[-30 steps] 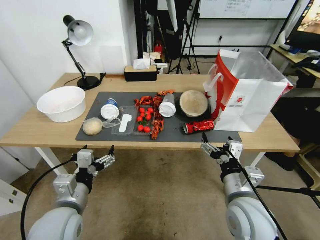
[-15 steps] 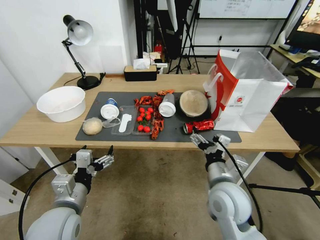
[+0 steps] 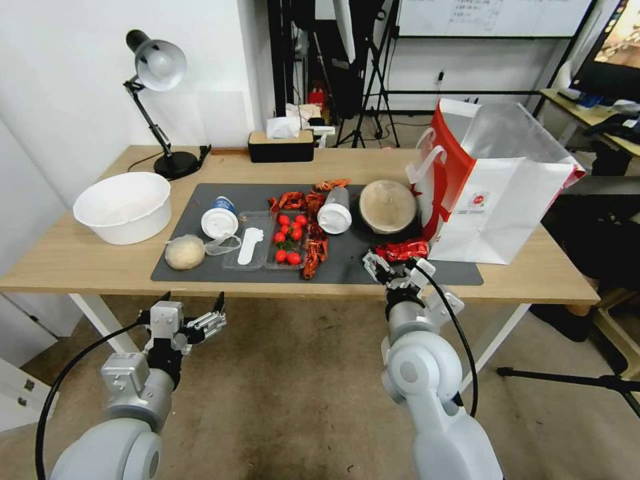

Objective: Pick up the trash from the table and place it into the takeout bag.

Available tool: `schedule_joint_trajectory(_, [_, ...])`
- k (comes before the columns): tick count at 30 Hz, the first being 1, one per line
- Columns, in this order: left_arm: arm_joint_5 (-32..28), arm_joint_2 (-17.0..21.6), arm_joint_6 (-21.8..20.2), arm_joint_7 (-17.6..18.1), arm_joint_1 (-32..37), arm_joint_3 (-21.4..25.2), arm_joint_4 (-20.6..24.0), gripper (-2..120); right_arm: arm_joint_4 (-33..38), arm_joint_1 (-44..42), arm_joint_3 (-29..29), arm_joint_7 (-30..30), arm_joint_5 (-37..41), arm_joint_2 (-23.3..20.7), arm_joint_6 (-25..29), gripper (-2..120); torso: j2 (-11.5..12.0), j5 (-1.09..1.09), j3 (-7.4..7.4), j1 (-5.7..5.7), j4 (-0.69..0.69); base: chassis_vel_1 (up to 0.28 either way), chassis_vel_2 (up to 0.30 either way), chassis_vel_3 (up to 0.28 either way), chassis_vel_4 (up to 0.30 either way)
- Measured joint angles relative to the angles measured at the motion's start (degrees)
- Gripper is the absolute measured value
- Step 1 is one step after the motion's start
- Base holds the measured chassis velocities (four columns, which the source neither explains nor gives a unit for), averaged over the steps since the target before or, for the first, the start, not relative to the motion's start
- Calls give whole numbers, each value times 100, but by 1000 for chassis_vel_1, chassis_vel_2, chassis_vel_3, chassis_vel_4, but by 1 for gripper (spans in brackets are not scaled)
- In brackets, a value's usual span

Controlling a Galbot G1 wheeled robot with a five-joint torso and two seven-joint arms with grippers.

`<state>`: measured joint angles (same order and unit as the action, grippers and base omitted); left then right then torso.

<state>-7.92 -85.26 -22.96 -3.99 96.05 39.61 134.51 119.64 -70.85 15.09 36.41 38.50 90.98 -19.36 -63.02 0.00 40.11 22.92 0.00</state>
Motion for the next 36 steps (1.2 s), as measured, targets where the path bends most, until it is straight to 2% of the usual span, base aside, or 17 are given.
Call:
schedule_joint_trajectory(13, [13,-4,178,10,29,-25,-95,100,-563,591,10,502,693,31,-3,95,0,0,0,0,0,0,0,0,0])
schedule_joint_trajectory(25, [19,-31,260,13,63,-27,-110,100,-716,781,12,555,830,32,18,93,0,0,0,0,0,0,0,0,0])
schedule_joint_trajectory(34, [34,-51,289,13,80,-34,-114,100,-724,812,16,572,873,32,18,84,0,0,0,0,0,0,0,0,0])
schedule_joint_trajectory(36, [37,-60,300,13,85,-39,-114,100,-725,819,18,581,893,31,18,72,0,0,0,0,0,0,0,0,0])
